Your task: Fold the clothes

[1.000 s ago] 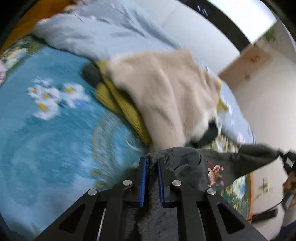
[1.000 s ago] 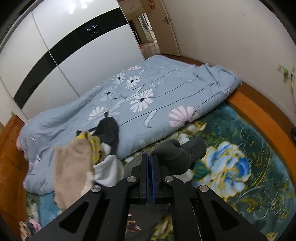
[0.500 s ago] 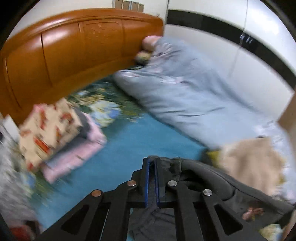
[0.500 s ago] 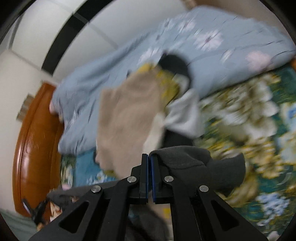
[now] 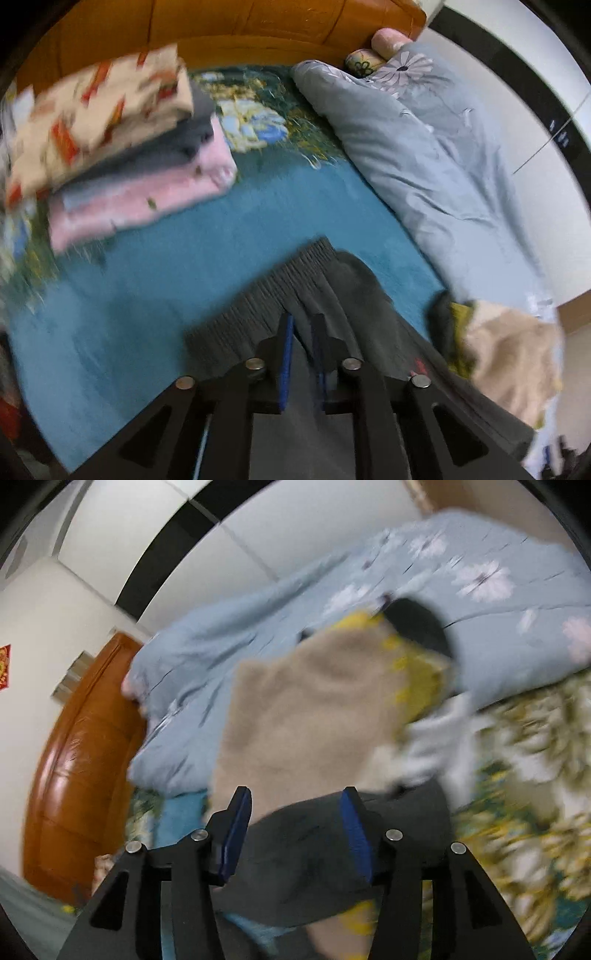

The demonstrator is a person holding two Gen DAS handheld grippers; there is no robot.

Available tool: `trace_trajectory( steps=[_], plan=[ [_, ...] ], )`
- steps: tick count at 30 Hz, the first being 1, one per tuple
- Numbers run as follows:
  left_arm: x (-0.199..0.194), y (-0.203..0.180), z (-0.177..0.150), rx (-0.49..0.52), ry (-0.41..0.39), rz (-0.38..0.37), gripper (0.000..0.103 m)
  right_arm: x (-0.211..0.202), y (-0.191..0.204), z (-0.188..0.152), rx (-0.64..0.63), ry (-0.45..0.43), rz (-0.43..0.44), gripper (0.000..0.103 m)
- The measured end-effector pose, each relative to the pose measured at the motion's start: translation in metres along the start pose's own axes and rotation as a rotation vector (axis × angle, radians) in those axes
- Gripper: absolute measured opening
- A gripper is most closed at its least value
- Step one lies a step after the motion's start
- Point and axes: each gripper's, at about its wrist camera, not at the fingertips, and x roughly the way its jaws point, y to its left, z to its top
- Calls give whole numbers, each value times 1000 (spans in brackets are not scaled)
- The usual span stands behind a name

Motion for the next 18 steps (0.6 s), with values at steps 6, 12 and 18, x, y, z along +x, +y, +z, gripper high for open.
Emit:
trace_trajectory(
  steps=[6, 12, 18],
  plan=[
    [33, 19, -61, -190, 129, -155, 24, 32, -86, -50, 205, 137, -72, 52],
    [26, 9, -83, -160, 131, -188, 24, 66, -103, -64, 399, 112, 4, 47],
    [27, 11, -86, -160, 130, -165, 30, 43, -57, -41, 237, 68, 9, 9]
  ],
)
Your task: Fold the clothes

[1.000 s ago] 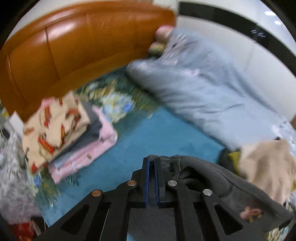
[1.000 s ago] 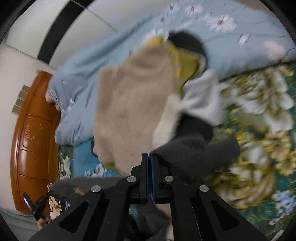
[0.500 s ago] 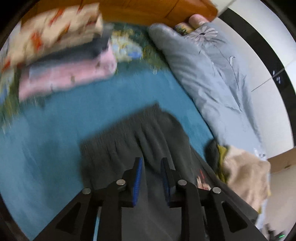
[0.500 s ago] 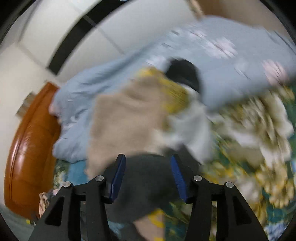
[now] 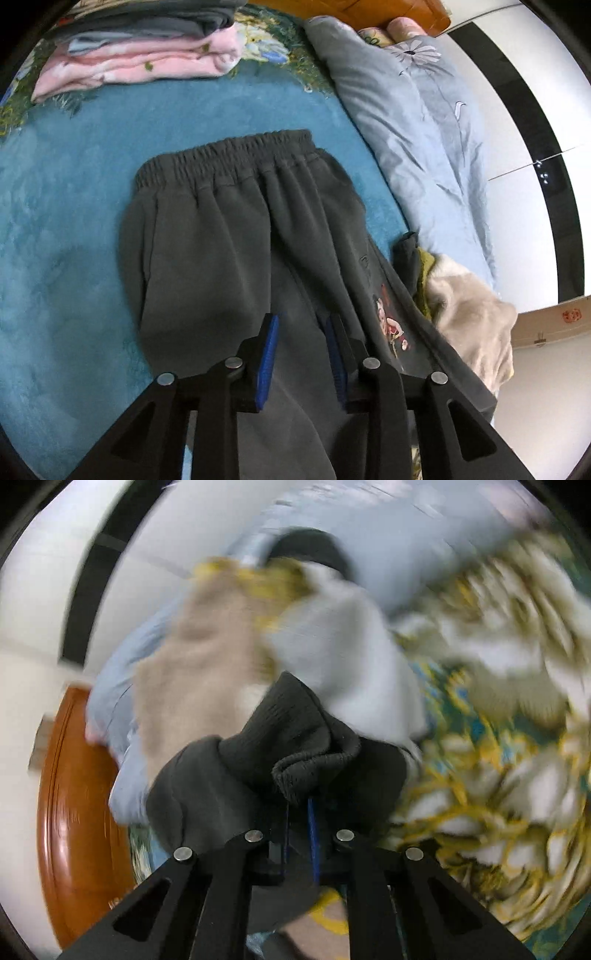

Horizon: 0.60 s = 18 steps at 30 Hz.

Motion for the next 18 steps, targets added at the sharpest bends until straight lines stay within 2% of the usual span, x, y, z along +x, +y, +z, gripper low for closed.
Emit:
trace_trajectory(
  steps=[2, 4, 6, 7, 12, 14, 16, 17, 18],
  plan=[
    [4, 3, 0, -14, 9, 13, 30, -17, 19, -1, -98, -26, 26, 9],
    [8, 7, 0, -26, 29, 19, 30, -27, 30, -5, -175, -20, 16, 13],
    [11, 9, 0, -34, 43, 25, 30, -23, 29, -18, -209, 43, -11, 42],
    [11, 9, 0, -33, 42, 29, 30, -19, 28, -28, -227, 89, -19, 43],
    [10, 7, -2, -16, 32, 46, 33, 20, 14, -113, -364, 430, -52, 43],
    [9, 6, -3, -1, 32, 52, 34, 31, 4, -143, -376, 511, -82, 43],
    [9, 4, -3, 15, 32, 59, 35, 34, -7, -158, -317, 550, -88, 43],
    [8, 3, -4, 26, 33, 65, 35, 32, -12, -164, -275, 568, -72, 39],
    [7, 1, -4, 34, 31, 68, 35, 29, -15, -169, -243, 582, -60, 18]
  ],
)
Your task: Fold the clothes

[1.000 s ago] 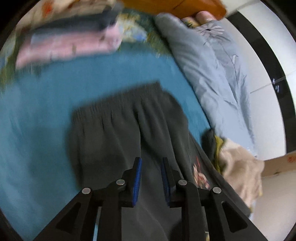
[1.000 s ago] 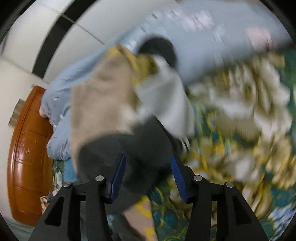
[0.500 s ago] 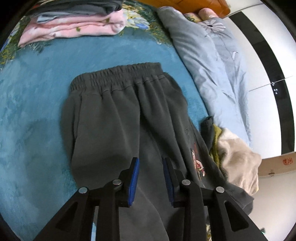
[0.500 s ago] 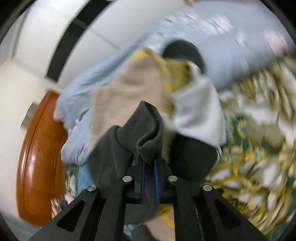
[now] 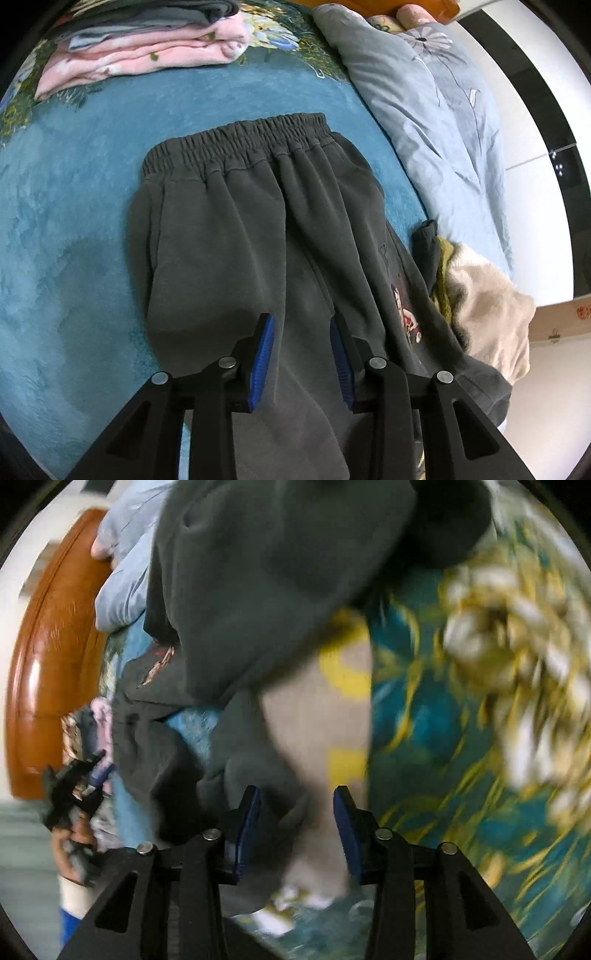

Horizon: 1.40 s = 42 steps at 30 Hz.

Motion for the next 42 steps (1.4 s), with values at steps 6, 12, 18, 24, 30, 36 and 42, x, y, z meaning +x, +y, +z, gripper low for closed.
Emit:
trace_trajectory(
  steps=[6, 12, 18, 24, 30, 36, 42],
  plan=[
    [-7, -3, -2, 16, -20, -15, 36, -19, 34, -20, -56, 103, -11, 4],
    [-13, 1, -1, -10, -36, -29, 37, 6, 111, -8, -41, 210, 238, 4],
    [-27, 5, -2, -9, -85, -38, 38, 57, 173, 35, 16, 75, 313, 9],
    [-34, 16, 0, -62, -115, -63, 47, 85, 203, 16, -140, 274, 338, 32],
    [-24, 21, 3, -110, -85, -81, 48, 31, 141, 38, -151, 24, 252, 45],
    [-21, 14, 2, -81, -76, -57, 48, 82, 87, 51, 30, 69, 227, 62],
    [-28, 19, 2, -106, -111, -76, 48, 131, 110, 45, 95, 139, 327, 60]
  ],
)
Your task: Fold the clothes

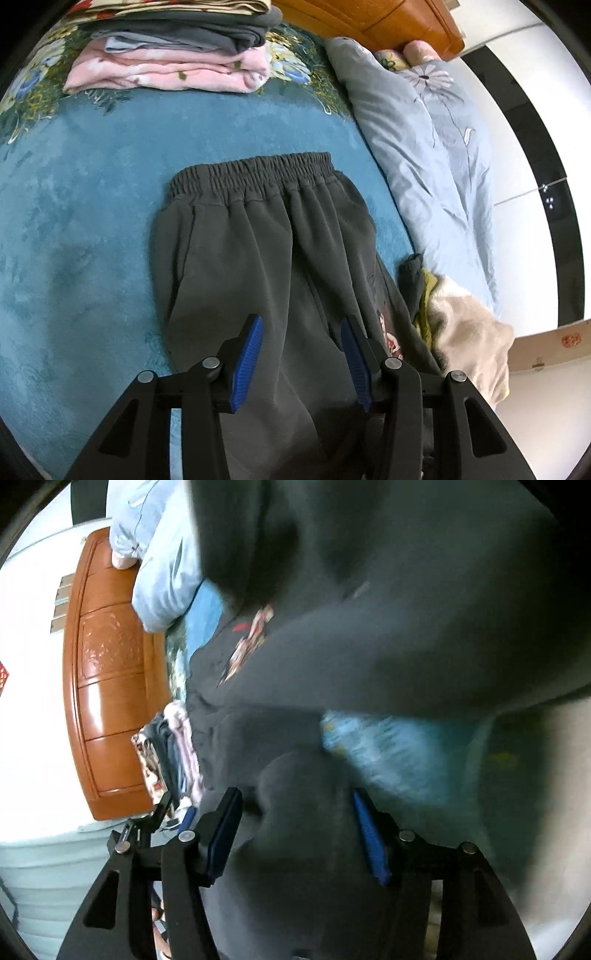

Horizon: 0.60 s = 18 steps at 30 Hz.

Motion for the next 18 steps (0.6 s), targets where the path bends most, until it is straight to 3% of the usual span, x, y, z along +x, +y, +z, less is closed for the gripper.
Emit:
trace_trajectory(
  steps=[3, 6, 8, 10, 12, 13, 15, 18],
  plan=[
    [0, 5, 1, -23, 1, -5, 48, -7, 23, -11, -71, -16, -73, 9],
    [1, 7, 2, -32, 7, -14, 48, -54, 35, -29, -149, -103, -76, 9],
    [1, 7, 3, -37, 12, -23, 48, -97, 41, -48, -200, -212, -96, 9],
    [1, 8, 3, -43, 17, -34, 48, -150, 43, -73, -239, -403, -146, 9],
    [0, 10, 3, -57, 20, -54, 49, -208, 36, -102, -251, -608, -272, 9],
    [0, 13, 4, -74, 22, -68, 49, -228, 30, -111, -234, -668, -341, 9],
    [-1, 20, 6, -122, 32, -98, 51, -255, -2, -120, -146, -700, -460, 9],
    [-1, 44, 15, -258, 66, -159, 51, -256, -61, -126, 74, -640, -448, 9]
  ],
)
